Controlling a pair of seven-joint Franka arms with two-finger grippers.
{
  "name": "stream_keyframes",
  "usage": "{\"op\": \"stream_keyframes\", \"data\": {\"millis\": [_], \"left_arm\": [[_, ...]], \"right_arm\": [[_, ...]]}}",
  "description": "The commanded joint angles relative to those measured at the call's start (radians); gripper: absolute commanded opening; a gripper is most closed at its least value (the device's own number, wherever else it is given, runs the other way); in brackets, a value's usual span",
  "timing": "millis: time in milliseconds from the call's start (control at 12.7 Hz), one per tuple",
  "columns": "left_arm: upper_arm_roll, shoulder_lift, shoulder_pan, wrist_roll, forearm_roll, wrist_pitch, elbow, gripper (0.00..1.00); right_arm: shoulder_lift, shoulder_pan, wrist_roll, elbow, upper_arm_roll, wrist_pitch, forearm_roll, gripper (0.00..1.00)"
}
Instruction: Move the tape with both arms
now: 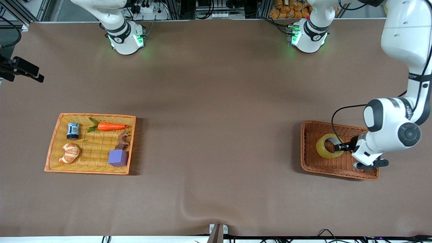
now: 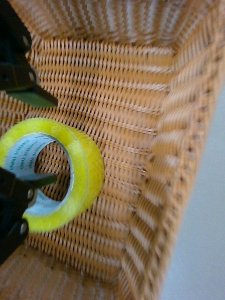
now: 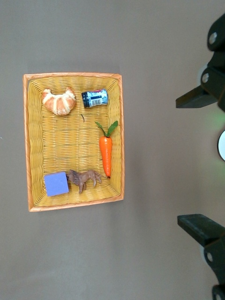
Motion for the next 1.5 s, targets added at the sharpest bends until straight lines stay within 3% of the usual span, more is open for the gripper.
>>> {"op": "stream_keyframes", "data": {"millis": [0,236,867,1261,1418], "left_arm": [[-0.005,-0.103,-0.010,-0.007,0.016,-0.128,0.041,1.00],[-0.031,-0.204,-0.012,-0.010,0.016,-0.293,0.111,1.00],[-0.083,-0.439,-0.003,-0.006,0.006,-0.573,0.139,1.00],[-0.068,-0.484,-0.041,-0.012,0.000,-0.546,0.101,1.00],[-0.013,-0.506,-0.102,-0.035,0.000,-0.531,0.070,1.00]], "right_arm": [[-0.022,0.007,-0.010,-0.019,0.004,0.001,-0.028,1.00],[-0.023,0.015,-0.015,-0.016,0.003,-0.001,-0.037,1.00],[-0.031,0.009,-0.003,-0.020,-0.002,-0.003,-0.060,1.00],[-0.031,0.010,0.000,-0.022,0.000,-0.006,-0.046,1.00],[-0.029,0.012,0.000,-0.026,0.000,-0.006,-0.040,1.00]]}}
